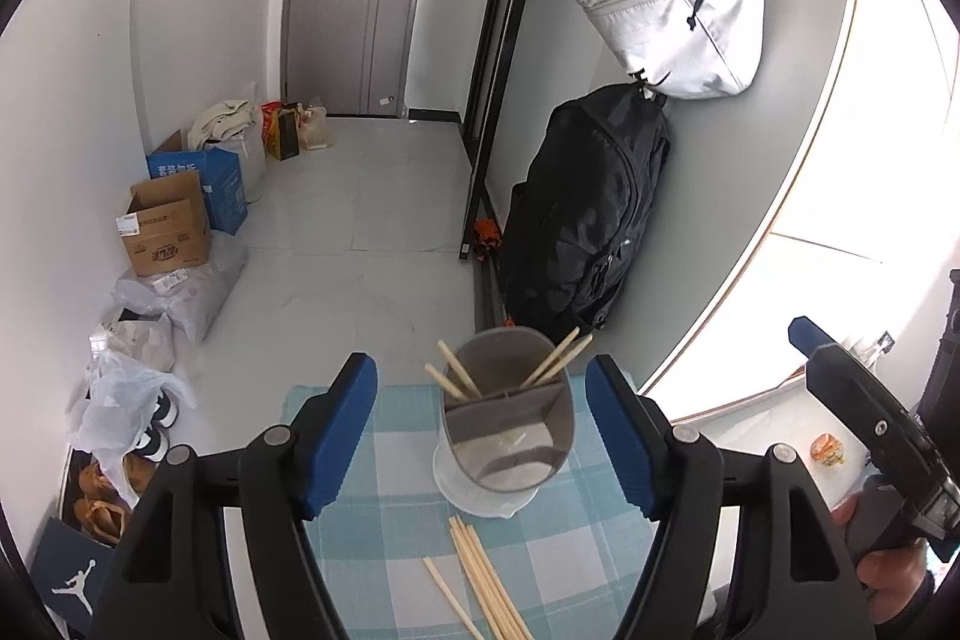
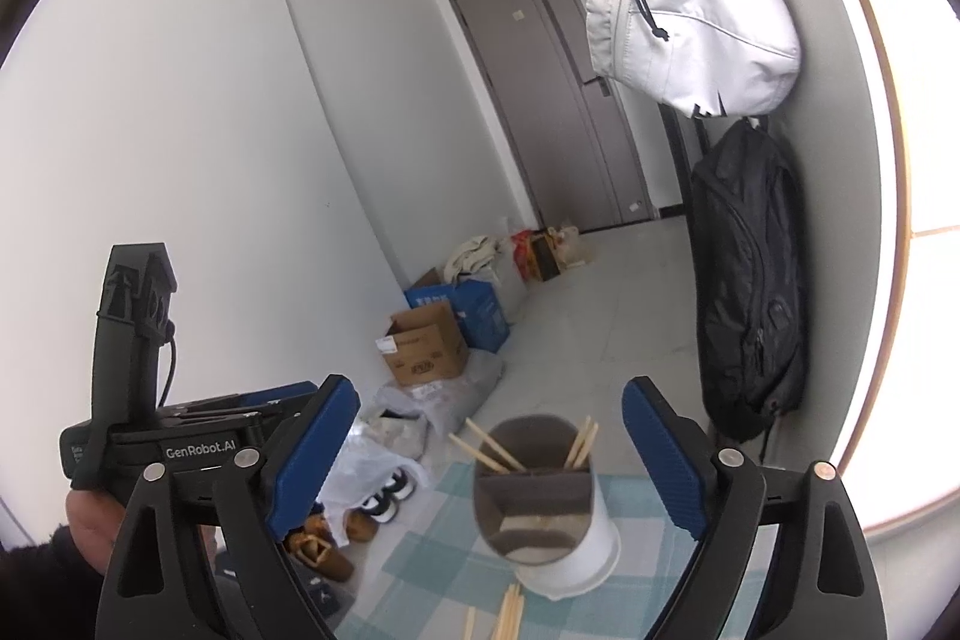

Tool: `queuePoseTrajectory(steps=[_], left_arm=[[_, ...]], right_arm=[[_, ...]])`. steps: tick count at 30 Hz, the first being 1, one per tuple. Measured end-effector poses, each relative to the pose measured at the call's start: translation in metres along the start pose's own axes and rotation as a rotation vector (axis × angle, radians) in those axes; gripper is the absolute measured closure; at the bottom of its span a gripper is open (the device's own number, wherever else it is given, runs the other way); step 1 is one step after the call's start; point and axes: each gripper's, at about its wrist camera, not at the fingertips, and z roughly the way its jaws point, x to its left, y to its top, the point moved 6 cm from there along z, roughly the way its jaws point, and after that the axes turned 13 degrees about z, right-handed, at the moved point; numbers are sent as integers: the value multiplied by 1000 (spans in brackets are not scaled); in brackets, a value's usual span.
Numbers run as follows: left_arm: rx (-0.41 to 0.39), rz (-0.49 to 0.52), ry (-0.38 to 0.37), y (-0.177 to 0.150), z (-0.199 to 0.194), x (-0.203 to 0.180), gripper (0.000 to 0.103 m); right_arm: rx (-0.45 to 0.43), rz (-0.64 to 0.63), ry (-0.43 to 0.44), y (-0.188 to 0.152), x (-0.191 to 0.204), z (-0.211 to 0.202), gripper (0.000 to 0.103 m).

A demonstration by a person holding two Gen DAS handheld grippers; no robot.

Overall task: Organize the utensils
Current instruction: 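Raise both open tools away from the utensil holder toward the pile, then grasp a chopstick with the left tool while the right tool approaches the pile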

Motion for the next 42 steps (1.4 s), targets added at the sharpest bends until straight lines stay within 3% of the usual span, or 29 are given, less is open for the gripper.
queuePoseTrajectory(steps=[17, 19, 29, 36, 42], left_arm=[[34, -13, 101, -72, 10, 3, 33], [61, -17, 111, -85, 21, 7, 27], [261, -73, 157, -147, 71, 25, 26], [484, -150, 63, -184, 107, 26, 27], [556, -172, -1, -191, 117, 17, 27]], right_arm=[[52, -73, -10, -77, -12, 3, 0], [66, -72, -25, -87, -16, 9, 0], [133, -33, -63, -123, -39, 30, 0], [165, 35, -72, -130, -52, 36, 0], [194, 66, -79, -133, -60, 41, 0]])
